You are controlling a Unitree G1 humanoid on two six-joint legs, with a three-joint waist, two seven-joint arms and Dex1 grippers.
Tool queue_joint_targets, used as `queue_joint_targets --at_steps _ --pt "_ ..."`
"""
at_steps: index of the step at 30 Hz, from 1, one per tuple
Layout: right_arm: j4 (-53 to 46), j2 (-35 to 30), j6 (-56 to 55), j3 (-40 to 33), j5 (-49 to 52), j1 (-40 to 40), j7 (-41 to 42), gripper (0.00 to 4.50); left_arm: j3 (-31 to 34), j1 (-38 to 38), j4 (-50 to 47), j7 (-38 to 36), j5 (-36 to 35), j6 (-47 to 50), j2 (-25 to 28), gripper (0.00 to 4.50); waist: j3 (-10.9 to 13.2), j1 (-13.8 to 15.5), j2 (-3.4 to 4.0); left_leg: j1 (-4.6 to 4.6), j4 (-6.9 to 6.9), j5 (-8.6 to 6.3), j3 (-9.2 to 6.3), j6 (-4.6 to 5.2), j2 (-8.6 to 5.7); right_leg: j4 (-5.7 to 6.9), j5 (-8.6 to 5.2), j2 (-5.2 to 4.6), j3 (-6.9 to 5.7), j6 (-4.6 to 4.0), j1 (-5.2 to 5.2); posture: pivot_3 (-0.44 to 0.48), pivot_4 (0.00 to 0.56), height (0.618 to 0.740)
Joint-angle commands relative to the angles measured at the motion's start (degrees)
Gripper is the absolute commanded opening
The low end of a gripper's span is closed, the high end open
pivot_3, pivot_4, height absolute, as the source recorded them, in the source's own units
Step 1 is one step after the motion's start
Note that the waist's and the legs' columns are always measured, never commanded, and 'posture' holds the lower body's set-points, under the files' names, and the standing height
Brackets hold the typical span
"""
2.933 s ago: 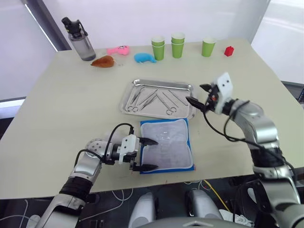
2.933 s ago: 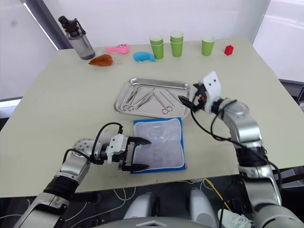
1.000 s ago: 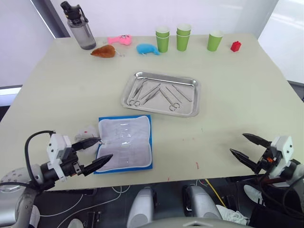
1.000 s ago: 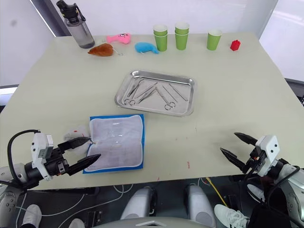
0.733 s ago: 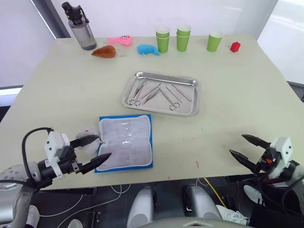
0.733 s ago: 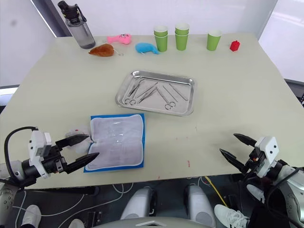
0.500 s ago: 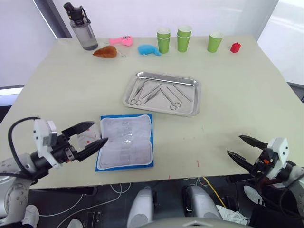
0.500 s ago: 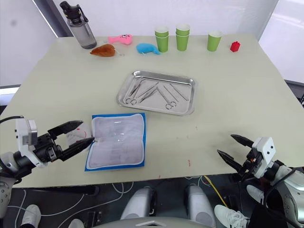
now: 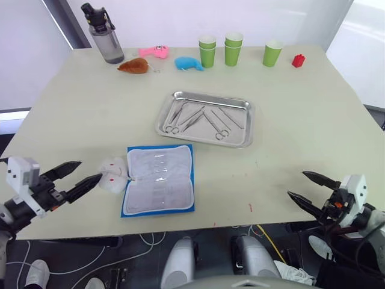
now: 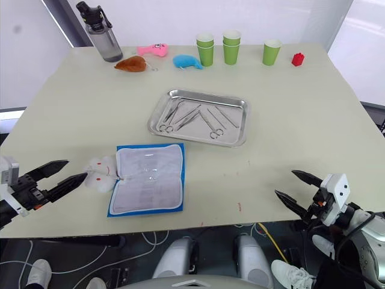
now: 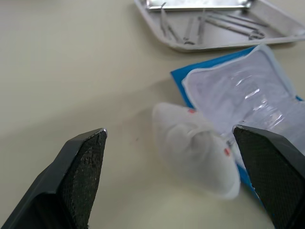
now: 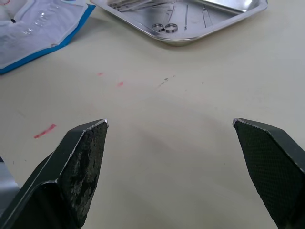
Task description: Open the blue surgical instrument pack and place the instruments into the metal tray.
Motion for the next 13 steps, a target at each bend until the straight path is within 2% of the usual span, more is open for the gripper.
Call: queue_joint_targets --at_steps 1,5,13 --pt "-0.57 -1.15 -1.30 -4.66 2.68 1.67 1.44 4.40 1.13 1.19 3.58 -1.41 3.13 -3.15 1.73 4.50 0.00 -0.01 0.00 0.00 -0.01 0.00 0.01 0.00 0.00 0.00 0.00 -0.01 0.00 0.00 0.00 0.000 0.150 0.734" --pt "-0.09 -1.27 -1.46 -7.55 4.16 3.88 2.72 4.40 -0.78 1.96 9.34 -2.76 7.43 -8.94 1.49 4.50 -0.03 0.00 -0.05 0.01 -0.01 0.00 0.08 0.00 0.00 -0.01 0.01 -0.04 0.04 0.01 0.00 0.000 0.150 0.734" --pt "1.03 -2.14 -2.46 -11.43 4.70 6.88 4.91 4.40 -2.68 -0.78 15.71 -4.03 9.29 -13.57 0.80 4.50 -0.18 0.07 -0.28 0.06 0.01 0.00 0.08 0.00 0.02 0.04 0.02 -0.05 0.03 -0.01 0.02 0.000 0.150 0.734"
